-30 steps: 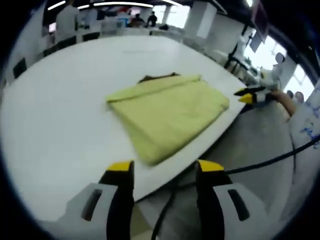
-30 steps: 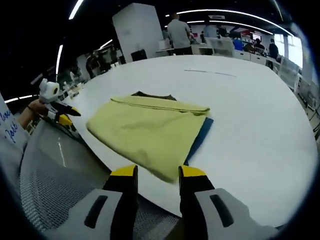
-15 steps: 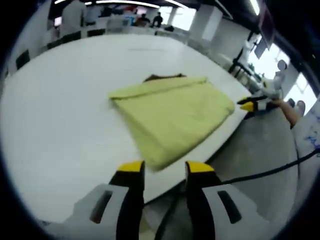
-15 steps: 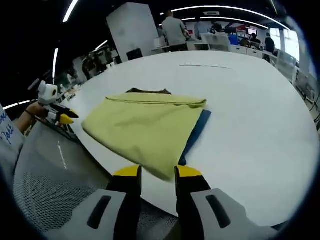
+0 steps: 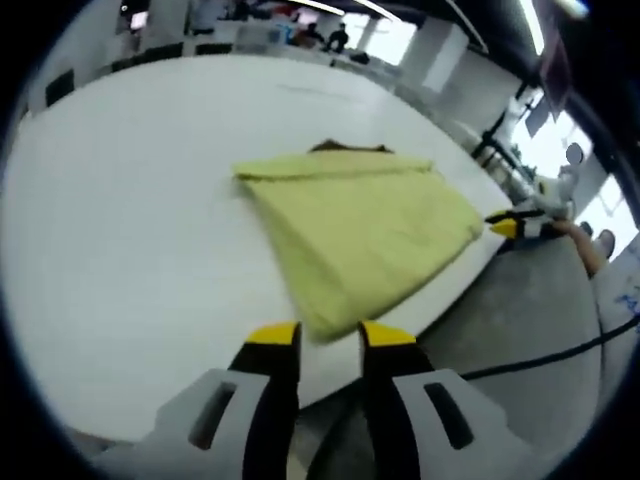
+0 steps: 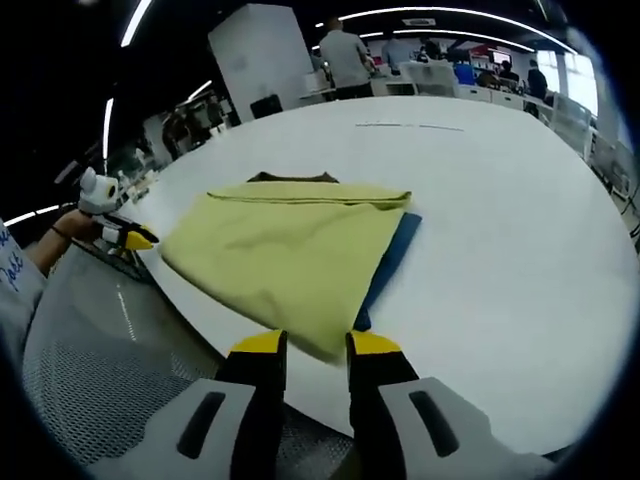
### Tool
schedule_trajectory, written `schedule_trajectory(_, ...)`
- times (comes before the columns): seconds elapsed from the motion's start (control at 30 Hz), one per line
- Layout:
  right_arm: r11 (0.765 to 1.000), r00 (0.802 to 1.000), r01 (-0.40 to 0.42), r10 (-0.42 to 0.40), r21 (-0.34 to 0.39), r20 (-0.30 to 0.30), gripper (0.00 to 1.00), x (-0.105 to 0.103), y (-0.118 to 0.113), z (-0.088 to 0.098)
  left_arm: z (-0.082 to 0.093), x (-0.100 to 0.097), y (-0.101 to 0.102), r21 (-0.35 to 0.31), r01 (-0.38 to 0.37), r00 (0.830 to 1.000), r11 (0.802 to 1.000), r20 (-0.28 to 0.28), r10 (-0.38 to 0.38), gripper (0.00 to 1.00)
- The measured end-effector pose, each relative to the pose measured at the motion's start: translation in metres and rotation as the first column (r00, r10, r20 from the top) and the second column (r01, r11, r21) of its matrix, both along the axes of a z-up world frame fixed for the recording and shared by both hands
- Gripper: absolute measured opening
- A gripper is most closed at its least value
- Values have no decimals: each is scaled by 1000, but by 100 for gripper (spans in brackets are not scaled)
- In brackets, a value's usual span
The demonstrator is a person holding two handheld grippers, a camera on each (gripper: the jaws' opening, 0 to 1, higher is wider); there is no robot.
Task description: Fold the garment on the visible template until the final outline fits inside the template.
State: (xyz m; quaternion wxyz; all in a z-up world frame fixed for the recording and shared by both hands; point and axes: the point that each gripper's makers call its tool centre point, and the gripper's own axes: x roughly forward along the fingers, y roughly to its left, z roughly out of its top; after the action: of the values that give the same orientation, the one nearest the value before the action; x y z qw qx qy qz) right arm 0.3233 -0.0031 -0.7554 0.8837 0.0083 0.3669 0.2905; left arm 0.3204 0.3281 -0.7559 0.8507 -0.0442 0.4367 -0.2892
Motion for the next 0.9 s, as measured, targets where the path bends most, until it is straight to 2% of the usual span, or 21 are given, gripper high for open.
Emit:
schedule_trajectory(0.5,1000,1000,8,-8,1,-16,23,1,0,-8,-12,14,2,0,-16,1000,1000,-12,16,18)
schedule_trajectory(0.9,1000,1000,13,-13,-3,-24,20,3,0,-11,-15,13,-4,-12,-8,1000,1000,-20,8,10)
